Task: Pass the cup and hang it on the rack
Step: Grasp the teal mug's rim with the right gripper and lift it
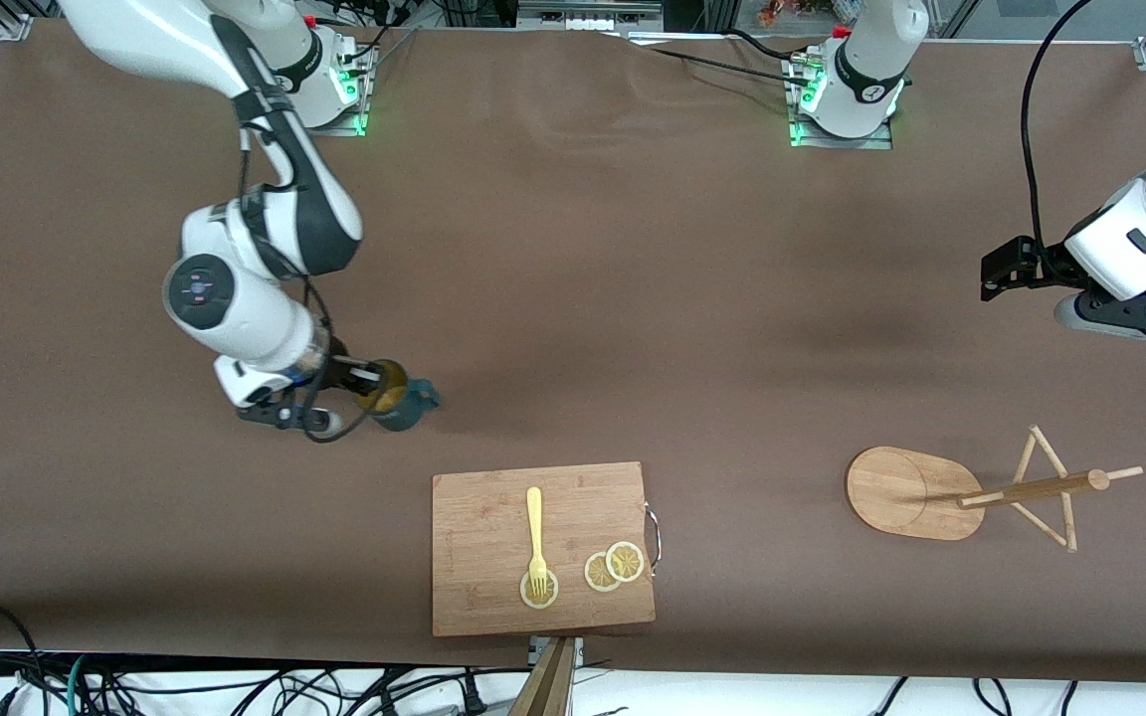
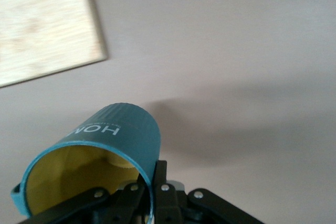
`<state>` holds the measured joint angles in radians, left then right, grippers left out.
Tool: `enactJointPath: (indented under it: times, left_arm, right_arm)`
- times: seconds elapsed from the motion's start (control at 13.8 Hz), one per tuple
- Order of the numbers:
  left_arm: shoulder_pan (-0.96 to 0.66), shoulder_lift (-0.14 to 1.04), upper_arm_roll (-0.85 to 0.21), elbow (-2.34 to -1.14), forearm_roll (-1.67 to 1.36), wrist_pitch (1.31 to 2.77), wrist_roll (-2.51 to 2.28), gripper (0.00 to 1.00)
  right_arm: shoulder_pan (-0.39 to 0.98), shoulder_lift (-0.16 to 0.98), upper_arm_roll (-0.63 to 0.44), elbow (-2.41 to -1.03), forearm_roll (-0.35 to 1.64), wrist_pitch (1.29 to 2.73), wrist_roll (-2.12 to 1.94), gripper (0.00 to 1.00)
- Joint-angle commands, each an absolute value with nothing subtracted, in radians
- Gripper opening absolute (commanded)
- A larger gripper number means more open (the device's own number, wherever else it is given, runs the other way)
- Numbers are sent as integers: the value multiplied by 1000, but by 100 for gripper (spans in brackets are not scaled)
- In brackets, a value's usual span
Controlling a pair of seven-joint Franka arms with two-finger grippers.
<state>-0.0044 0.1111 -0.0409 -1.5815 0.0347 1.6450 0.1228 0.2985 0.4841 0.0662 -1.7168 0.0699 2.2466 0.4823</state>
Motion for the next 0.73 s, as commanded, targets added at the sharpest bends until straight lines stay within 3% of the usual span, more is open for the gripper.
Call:
enactJointPath:
  times: [0.0, 0.65]
  left_arm:
    - [-5, 104, -43, -1571, 34, 1621, 123, 100]
    - [-3, 104, -38, -1571, 32, 1617, 123, 100]
  right_arm:
    - [389, 578, 58, -1583, 78, 2220, 650, 0]
    - [652, 796, 60, -1296, 77, 2241, 1083, 0]
